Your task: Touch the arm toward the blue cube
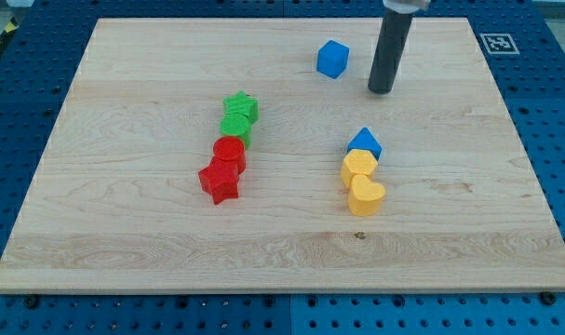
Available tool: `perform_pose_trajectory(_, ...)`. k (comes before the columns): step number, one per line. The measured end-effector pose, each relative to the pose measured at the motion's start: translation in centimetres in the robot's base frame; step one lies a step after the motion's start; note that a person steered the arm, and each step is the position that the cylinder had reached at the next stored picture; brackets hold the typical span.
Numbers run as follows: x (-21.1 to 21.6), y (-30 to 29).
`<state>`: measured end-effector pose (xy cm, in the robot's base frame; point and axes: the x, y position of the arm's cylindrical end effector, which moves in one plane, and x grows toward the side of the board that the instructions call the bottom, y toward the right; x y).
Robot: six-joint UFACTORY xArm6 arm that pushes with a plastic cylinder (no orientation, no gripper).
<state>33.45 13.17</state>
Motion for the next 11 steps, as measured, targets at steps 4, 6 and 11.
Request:
perform_pose_trajectory(4, -9.8, -7.3)
perform_pose_trajectory(6, -6.8, -8.7)
perform_pose_trajectory(11, -0.4, -5.9)
